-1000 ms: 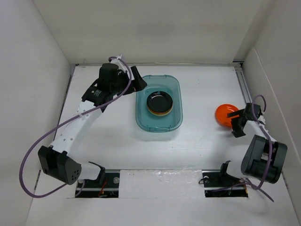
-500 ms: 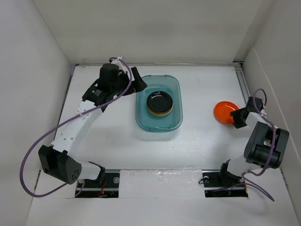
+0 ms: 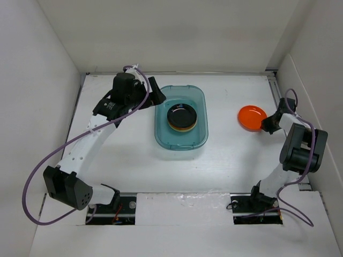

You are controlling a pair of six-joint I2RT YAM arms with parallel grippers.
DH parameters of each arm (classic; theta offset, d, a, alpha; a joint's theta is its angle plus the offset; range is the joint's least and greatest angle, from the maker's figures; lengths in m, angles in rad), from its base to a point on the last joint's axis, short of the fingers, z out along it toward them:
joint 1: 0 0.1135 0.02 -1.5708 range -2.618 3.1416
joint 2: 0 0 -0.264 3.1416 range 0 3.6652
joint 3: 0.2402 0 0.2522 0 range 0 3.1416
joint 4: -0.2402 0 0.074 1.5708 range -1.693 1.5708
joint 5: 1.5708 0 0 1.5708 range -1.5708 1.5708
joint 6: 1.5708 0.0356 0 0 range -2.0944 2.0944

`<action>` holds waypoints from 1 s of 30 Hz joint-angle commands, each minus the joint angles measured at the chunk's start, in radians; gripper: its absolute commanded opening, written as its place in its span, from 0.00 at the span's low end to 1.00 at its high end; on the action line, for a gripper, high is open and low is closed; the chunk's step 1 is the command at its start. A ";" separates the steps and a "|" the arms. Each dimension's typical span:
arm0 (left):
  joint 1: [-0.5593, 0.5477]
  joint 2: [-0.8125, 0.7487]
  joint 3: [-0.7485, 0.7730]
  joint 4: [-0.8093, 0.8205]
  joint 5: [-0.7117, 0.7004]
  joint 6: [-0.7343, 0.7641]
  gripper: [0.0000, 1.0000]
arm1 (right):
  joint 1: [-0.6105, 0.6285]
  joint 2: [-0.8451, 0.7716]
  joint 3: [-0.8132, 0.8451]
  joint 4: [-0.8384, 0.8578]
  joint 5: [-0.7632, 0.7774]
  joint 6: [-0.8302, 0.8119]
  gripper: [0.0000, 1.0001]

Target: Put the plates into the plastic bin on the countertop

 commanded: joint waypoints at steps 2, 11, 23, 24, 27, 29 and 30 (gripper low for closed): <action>0.019 -0.047 0.022 0.005 -0.015 0.019 1.00 | 0.016 0.015 0.061 -0.037 0.016 -0.033 0.00; 0.028 -0.038 0.022 0.005 -0.035 0.019 1.00 | 0.036 -0.069 0.046 0.001 -0.075 -0.010 0.00; 0.028 -0.006 0.041 -0.013 -0.102 0.010 1.00 | 0.143 -0.267 0.080 0.020 -0.150 0.059 0.00; 0.028 -0.006 0.041 -0.024 -0.111 0.010 1.00 | 0.152 -0.276 0.090 0.020 -0.162 0.071 0.00; 0.047 -0.015 0.031 -0.024 -0.143 -0.009 1.00 | 0.235 -0.304 0.133 0.031 -0.171 0.082 0.00; 0.085 -0.015 0.022 -0.024 -0.118 -0.018 1.00 | 0.296 -0.304 0.167 0.031 -0.182 0.091 0.00; 0.147 -0.015 0.003 -0.024 -0.092 -0.018 1.00 | 0.363 -0.304 0.184 0.020 -0.182 0.091 0.00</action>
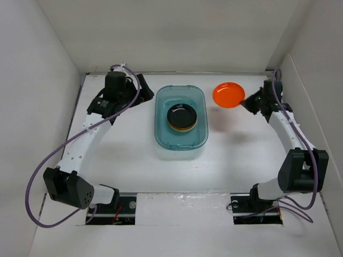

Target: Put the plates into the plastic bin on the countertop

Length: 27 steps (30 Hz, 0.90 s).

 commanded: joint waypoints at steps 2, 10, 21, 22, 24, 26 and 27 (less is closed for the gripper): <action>0.160 -0.014 -0.011 0.013 0.060 -0.014 1.00 | 0.183 -0.018 0.123 0.043 -0.045 0.025 0.00; 0.288 -0.037 -0.039 -0.009 0.001 0.027 1.00 | 0.421 0.174 0.191 0.121 -0.063 -0.015 0.00; 0.288 -0.057 -0.143 0.054 0.045 0.047 1.00 | 0.464 0.410 0.257 0.212 -0.166 -0.027 0.04; 0.288 -0.057 -0.143 0.054 0.045 0.047 1.00 | 0.473 0.410 0.257 0.212 -0.166 -0.039 0.13; 0.288 -0.057 -0.143 0.054 0.045 0.047 1.00 | 0.473 0.410 0.257 0.212 -0.166 -0.049 0.53; 0.288 -0.057 -0.143 0.054 0.045 0.047 1.00 | 0.496 0.357 0.257 0.212 -0.166 -0.062 0.69; 0.288 -0.057 -0.143 0.054 0.045 0.047 1.00 | 0.496 0.335 0.243 0.212 -0.148 -0.071 0.73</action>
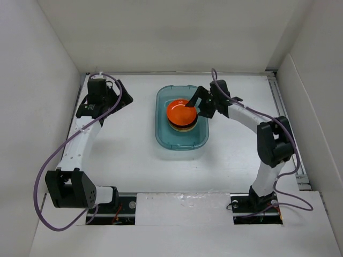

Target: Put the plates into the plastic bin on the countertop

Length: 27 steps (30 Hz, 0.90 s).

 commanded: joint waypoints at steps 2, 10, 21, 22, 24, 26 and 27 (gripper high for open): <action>-0.002 -0.034 0.002 0.027 0.009 0.018 1.00 | 0.040 -0.131 0.015 0.039 0.063 -0.045 1.00; -0.002 -0.074 0.023 -0.025 -0.104 -0.012 1.00 | 0.051 -0.414 -0.009 -0.148 0.244 -0.092 1.00; -0.002 -0.469 -0.126 -0.108 -0.309 -0.025 1.00 | 0.227 -0.915 -0.041 -0.508 0.630 -0.141 1.00; -0.002 -0.503 -0.148 -0.108 -0.321 -0.015 1.00 | 0.227 -0.947 -0.041 -0.531 0.639 -0.142 1.00; -0.002 -0.598 -0.194 -0.108 -0.355 -0.002 1.00 | 0.227 -1.036 -0.030 -0.610 0.660 -0.166 1.00; -0.014 -0.646 -0.252 -0.108 -0.439 -0.035 1.00 | 0.227 -1.087 0.010 -0.695 0.705 -0.166 1.00; -0.029 -0.667 -0.253 -0.123 -0.466 -0.044 1.00 | 0.218 -1.132 0.019 -0.720 0.720 -0.166 1.00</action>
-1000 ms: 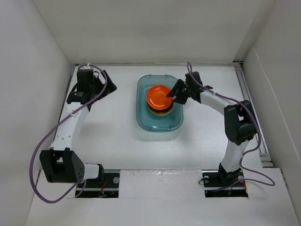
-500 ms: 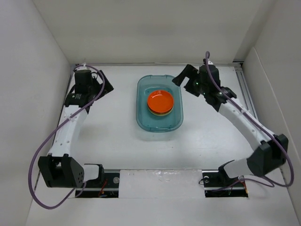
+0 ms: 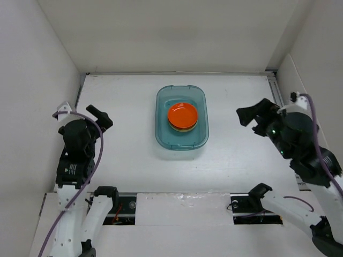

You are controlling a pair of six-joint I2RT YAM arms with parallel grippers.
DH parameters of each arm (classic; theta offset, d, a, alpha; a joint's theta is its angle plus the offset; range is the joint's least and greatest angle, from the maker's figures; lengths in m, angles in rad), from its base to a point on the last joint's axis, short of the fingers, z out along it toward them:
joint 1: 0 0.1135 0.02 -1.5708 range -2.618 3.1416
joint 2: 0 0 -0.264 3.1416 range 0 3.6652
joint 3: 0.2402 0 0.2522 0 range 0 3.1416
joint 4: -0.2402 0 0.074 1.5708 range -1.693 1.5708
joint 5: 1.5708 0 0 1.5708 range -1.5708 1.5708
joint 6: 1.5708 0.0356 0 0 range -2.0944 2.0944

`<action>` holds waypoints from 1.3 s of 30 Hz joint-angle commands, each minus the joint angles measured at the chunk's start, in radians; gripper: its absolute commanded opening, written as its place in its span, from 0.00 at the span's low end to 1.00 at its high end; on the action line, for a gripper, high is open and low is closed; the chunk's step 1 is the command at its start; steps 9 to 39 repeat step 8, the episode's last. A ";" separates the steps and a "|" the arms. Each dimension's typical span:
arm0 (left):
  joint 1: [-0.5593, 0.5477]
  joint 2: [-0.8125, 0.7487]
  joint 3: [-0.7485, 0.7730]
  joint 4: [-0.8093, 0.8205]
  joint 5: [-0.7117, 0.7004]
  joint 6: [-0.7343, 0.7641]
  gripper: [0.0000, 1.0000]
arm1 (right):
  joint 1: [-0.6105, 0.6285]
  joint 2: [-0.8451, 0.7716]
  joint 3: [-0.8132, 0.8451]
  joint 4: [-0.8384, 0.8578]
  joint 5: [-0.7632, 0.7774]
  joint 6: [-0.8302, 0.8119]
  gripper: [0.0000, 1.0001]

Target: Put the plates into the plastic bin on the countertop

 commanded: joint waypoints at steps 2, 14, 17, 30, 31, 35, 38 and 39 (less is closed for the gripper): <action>-0.035 -0.096 -0.036 -0.021 -0.115 -0.024 1.00 | -0.001 -0.106 0.069 -0.197 0.126 -0.041 1.00; -0.035 -0.104 -0.070 0.017 -0.115 -0.024 1.00 | -0.010 -0.201 0.060 -0.247 0.137 -0.031 1.00; -0.035 -0.104 -0.070 0.017 -0.115 -0.024 1.00 | -0.010 -0.201 0.060 -0.247 0.137 -0.031 1.00; -0.035 -0.104 -0.070 0.017 -0.115 -0.024 1.00 | -0.010 -0.201 0.060 -0.247 0.137 -0.031 1.00; -0.035 -0.104 -0.070 0.017 -0.115 -0.024 1.00 | -0.010 -0.201 0.060 -0.247 0.137 -0.031 1.00; -0.035 -0.104 -0.070 0.017 -0.115 -0.024 1.00 | -0.010 -0.201 0.060 -0.247 0.137 -0.031 1.00; -0.035 -0.104 -0.070 0.017 -0.115 -0.024 1.00 | -0.010 -0.201 0.060 -0.247 0.137 -0.031 1.00; -0.035 -0.104 -0.070 0.017 -0.115 -0.024 1.00 | -0.010 -0.201 0.060 -0.247 0.137 -0.031 1.00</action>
